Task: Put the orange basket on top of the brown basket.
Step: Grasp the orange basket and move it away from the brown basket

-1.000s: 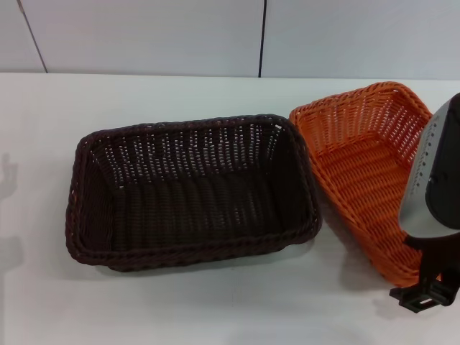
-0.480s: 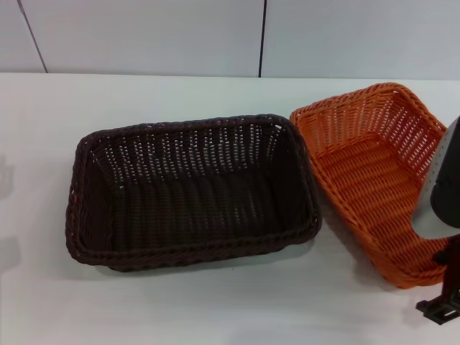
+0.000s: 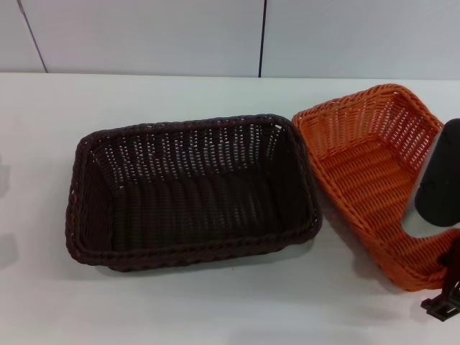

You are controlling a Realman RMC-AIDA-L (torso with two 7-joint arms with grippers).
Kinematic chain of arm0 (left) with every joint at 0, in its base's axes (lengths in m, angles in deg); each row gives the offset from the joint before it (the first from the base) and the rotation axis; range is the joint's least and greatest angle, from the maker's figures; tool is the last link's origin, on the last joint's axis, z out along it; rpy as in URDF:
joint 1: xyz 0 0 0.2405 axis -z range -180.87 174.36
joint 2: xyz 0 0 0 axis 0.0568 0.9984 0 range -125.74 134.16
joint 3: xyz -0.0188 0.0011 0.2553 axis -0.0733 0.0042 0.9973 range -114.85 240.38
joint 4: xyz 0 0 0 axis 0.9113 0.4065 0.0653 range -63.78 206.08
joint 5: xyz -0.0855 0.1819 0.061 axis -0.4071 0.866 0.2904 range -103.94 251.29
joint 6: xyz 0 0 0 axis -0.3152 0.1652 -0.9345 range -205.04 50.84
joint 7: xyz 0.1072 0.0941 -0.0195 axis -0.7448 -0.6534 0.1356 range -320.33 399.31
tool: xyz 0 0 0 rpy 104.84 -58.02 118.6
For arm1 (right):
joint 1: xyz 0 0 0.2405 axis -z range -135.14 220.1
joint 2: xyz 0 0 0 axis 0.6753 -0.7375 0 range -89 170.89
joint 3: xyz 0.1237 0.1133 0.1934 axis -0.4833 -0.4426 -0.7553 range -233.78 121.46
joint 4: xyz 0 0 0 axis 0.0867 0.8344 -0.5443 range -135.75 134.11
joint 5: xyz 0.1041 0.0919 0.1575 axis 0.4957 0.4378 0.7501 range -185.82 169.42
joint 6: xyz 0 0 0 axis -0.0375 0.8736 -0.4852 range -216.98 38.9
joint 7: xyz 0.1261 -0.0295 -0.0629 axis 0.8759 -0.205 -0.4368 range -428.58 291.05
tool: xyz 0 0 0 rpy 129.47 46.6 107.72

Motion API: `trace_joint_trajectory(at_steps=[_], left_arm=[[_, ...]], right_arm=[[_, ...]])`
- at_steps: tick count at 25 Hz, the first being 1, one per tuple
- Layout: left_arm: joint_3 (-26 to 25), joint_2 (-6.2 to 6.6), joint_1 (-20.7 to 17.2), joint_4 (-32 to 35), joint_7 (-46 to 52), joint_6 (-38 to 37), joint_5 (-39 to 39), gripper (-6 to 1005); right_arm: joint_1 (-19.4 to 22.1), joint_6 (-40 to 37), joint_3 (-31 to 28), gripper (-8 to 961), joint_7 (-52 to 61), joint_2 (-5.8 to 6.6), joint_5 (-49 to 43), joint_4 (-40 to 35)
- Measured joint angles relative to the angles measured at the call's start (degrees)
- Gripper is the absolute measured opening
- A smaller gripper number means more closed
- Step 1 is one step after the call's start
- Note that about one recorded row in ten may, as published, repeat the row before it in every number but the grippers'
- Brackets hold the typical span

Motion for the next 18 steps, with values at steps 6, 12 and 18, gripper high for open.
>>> trace_joint_trajectory(at_steps=[6, 12, 18], left_arm=[[-0.17, 0.08, -0.31, 0.52, 0.03, 0.00, 0.00, 764], [-0.26, 0.09, 0.04, 1.66, 0.43, 0.00, 0.00, 757], [-0.53, 0.09, 0.40, 1.97, 0.46, 0.00, 0.00, 756]], right_arm=[[-2.05, -2.33, -0.45, 630, 0.23, 0.01, -4.27, -2.87], [-2.64, -5.35, -1.40, 585, 1.53, -0.06, -4.17, -3.18], [-4.31, -8.37, -3.12, 386, 4.19, -0.15, -3.86, -3.00]])
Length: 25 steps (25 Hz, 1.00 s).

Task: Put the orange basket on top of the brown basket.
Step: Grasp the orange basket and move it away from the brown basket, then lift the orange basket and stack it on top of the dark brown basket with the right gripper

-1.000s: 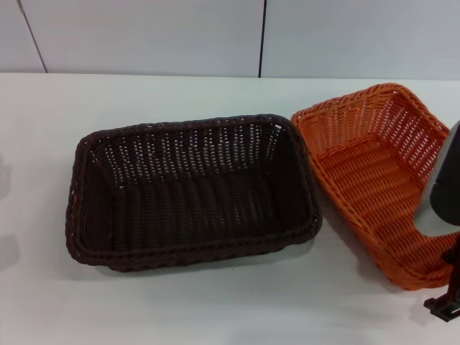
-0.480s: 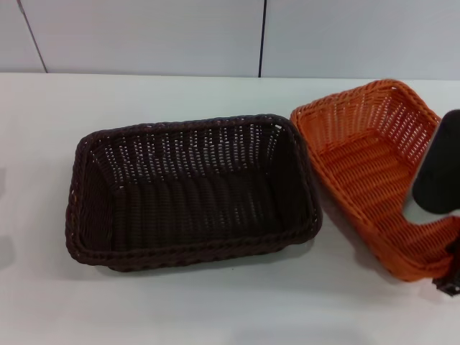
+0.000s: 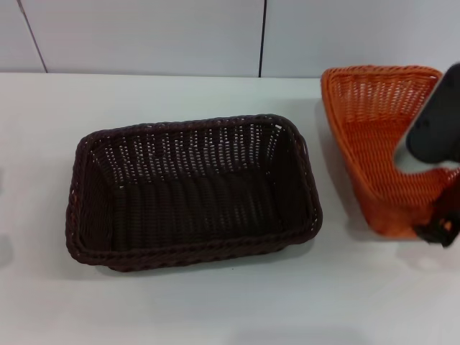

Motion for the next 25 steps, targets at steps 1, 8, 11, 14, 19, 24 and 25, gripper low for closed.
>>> trace_joint_trajectory(at_steps=[1, 8, 11, 14, 19, 24, 25], left_arm=[[-0.18, 0.00, 0.14, 0.09, 0.00, 0.00, 0.00, 757], [-0.47, 0.00, 0.72, 0.35, 0.00, 0.00, 0.00, 757], [-0.53, 0.00, 0.79, 0.35, 0.01, 0.00, 0.00, 756], [-0.52, 0.00, 0.83, 0.40, 0.07, 0.00, 0.00, 756], [-0.51, 0.00, 1.23, 0.76, 0.96, 0.56, 0.01, 757], [-0.52, 0.00, 1.25, 0.92, 3.41, 0.66, 0.24, 757], [-0.50, -0.02, 1.27, 1.09, 3.82, 0.68, 0.29, 757]], right_arm=[[-0.63, -0.34, -0.60, 371, 0.30, -0.01, 0.18, 0.18], [-6.87, -0.85, -4.17, 262, 2.04, 0.07, 0.78, 1.17], [-9.76, -0.82, -4.82, 249, 3.00, 0.27, 0.43, 2.56], [-12.20, -0.65, -4.66, 237, 3.11, 0.40, -0.24, 3.73], [-16.60, -0.93, -4.43, 222, 1.54, 0.87, -0.53, 5.13], [-17.41, -0.96, 0.13, 219, -13.69, 0.76, -0.38, 8.27], [-15.54, -0.75, 3.01, 218, -21.15, 0.68, 0.47, 10.67]])
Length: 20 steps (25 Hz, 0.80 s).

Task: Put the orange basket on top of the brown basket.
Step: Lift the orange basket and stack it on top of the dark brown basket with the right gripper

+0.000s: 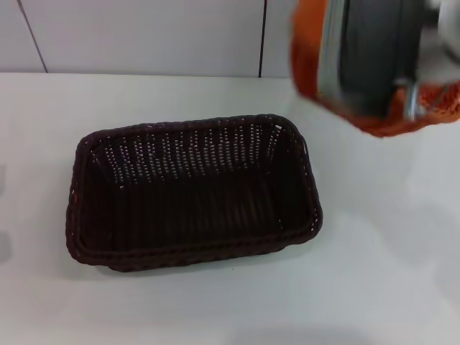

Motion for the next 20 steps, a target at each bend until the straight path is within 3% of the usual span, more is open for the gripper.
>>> trace_joint_trajectory(at_steps=[2, 3, 6, 20], left_arm=[[0.01, -0.03, 0.13, 0.33, 0.43, 0.06, -0.04, 757], [0.24, -0.20, 0.45, 0.72, 0.64, 0.20, -0.17, 756], [0.51, -0.23, 0.54, 0.68, 0.68, 0.61, -0.20, 756], [0.70, -0.42, 0.35, -0.19, 0.73, 1.77, -0.18, 756]], right_arm=[[2.51, 1.13, 4.27, 216, -15.28, 0.69, 4.31, 3.94], [1.38, 1.60, 4.67, 215, -25.89, 1.51, 9.60, 5.04], [0.47, 0.81, 5.03, 213, -32.03, 1.67, 11.65, 5.45], [-0.16, 0.58, 10.48, 211, -34.09, 5.41, 12.86, 3.02]])
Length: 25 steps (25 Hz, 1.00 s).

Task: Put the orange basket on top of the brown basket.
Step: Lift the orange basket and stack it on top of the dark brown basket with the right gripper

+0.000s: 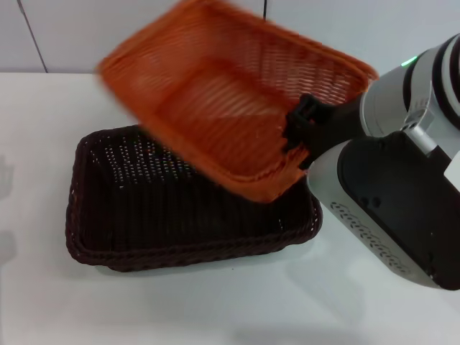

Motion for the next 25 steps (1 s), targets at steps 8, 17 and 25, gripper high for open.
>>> trace_joint_trajectory(at_steps=[8, 17, 25], left_arm=[[0.23, -0.16, -0.20, -0.15, 0.02, 0.68, -0.07, 756], [0.26, -0.18, 0.20, -1.09, 0.02, 1.63, -0.12, 757], [-0.16, -0.18, 0.34, -1.47, 0.02, 2.73, -0.13, 757]], right_arm=[[-1.34, -1.95, 3.02, 211, 0.02, 0.62, -0.32, -3.07], [-1.13, -2.36, 7.90, 189, 0.02, 1.09, -0.54, -2.76], [0.08, -3.53, 9.66, 165, 0.56, 2.48, -3.37, 3.79]])
